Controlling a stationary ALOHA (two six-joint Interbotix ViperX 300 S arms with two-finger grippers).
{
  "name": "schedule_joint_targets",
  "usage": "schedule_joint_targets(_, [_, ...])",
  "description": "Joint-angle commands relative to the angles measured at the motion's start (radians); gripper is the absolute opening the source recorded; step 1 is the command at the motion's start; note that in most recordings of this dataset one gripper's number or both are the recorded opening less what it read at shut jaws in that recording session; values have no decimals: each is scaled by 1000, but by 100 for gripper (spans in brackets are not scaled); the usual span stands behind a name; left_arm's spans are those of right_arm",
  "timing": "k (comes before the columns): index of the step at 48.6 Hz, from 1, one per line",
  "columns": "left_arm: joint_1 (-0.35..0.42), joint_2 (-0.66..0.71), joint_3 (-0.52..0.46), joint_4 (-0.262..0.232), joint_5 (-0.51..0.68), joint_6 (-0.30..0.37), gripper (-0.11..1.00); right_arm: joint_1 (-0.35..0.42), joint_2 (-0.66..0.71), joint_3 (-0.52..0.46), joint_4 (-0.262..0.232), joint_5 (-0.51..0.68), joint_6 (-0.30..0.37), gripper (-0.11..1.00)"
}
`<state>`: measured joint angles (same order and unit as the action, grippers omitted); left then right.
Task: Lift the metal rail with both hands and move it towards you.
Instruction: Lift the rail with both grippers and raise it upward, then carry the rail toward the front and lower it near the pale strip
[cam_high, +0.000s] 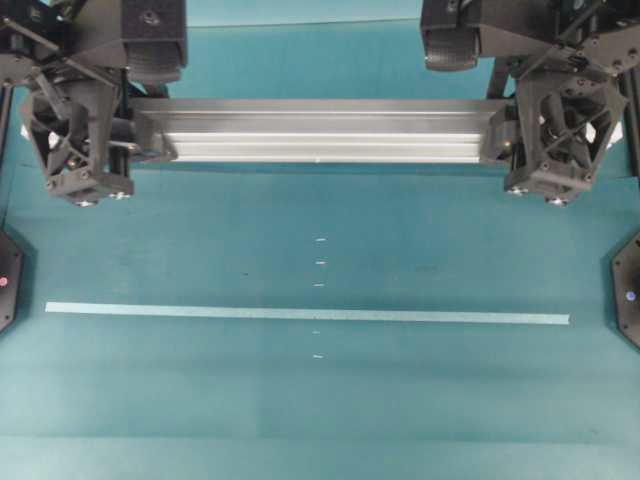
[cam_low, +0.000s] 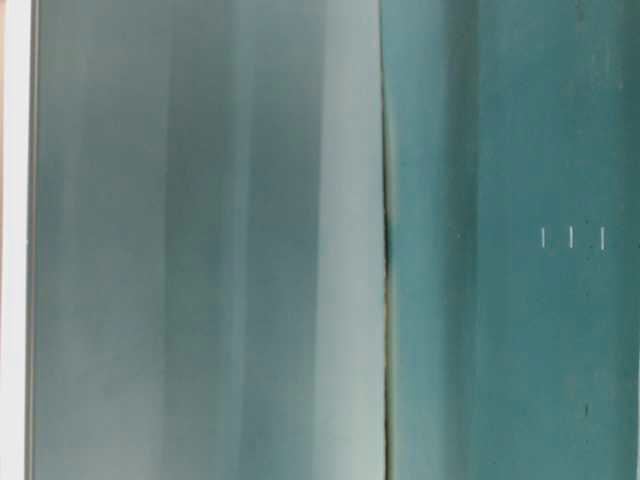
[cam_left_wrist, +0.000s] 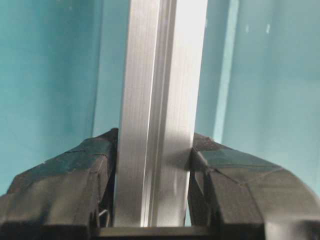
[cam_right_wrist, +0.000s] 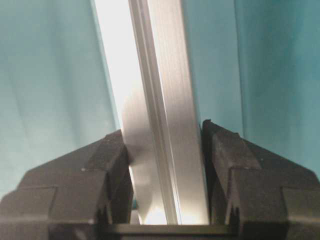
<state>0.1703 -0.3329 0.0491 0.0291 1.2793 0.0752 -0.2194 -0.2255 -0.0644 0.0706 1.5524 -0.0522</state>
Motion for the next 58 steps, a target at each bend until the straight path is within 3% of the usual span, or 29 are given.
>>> schedule_joint_targets(1, [-12, -12, -38, -3, -11, -26, 32, -6, -5, -25, 0, -9, 74, 38])
schedule_joint_targets(26, [-57, 8, -28, -2, -12, -28, 32, 35, 9, 12, 0, -14, 80, 38])
schedule_joint_targets(43, [-95, 37, 89, -3, -169, -32, 31, 89, 32, 130, 0, -110, 100, 38])
schedule_joint_targets(58, [-118, 83, 201, -3, -261, -57, 31, 126, 28, 330, 2, -291, 126, 38])
